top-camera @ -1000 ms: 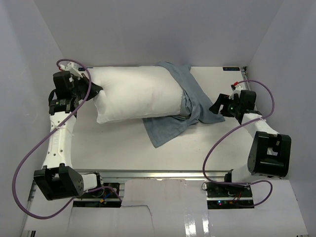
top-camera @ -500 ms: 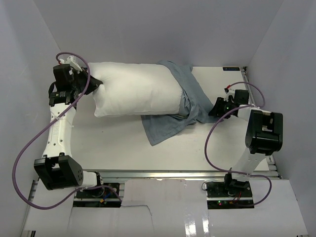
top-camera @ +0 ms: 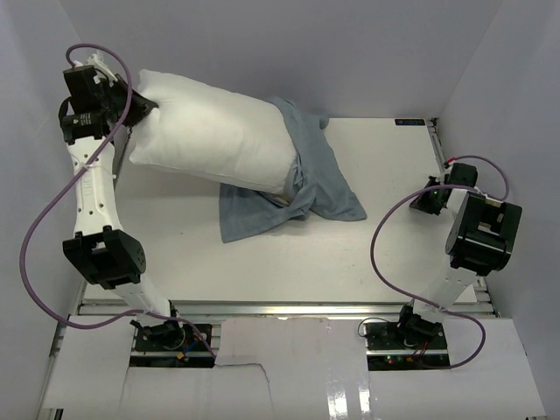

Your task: Remove the pillowcase from the pillow

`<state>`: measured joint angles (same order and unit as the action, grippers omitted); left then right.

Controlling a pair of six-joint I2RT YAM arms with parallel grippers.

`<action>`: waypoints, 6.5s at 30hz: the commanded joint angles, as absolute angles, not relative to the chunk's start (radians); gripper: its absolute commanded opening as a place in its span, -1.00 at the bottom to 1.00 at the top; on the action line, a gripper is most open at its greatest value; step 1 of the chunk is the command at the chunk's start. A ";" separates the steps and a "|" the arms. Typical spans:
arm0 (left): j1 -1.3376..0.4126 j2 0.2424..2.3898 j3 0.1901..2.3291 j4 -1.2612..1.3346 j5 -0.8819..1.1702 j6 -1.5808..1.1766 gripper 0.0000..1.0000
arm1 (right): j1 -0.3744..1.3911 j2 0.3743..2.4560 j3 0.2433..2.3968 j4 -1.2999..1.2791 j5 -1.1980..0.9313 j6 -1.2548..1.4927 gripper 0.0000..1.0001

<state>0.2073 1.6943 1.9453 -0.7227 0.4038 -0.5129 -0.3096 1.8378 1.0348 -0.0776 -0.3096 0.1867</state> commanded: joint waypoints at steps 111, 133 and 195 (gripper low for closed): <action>-0.399 1.516 1.479 -0.400 -0.282 -0.408 -1.00 | 0.466 2.134 1.940 -0.180 0.106 0.245 -0.85; -0.397 1.448 1.523 -0.472 -0.458 -0.385 -1.00 | 0.131 2.232 1.944 -0.204 0.065 0.439 -0.85; -0.331 1.689 1.738 -0.531 -0.327 -0.385 -1.00 | 0.710 1.434 0.813 0.063 0.334 0.320 -0.84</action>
<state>-0.3359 1.6981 1.6573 -0.5781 -0.3168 -0.3992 0.7052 1.4319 0.8265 0.0273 0.1982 0.2619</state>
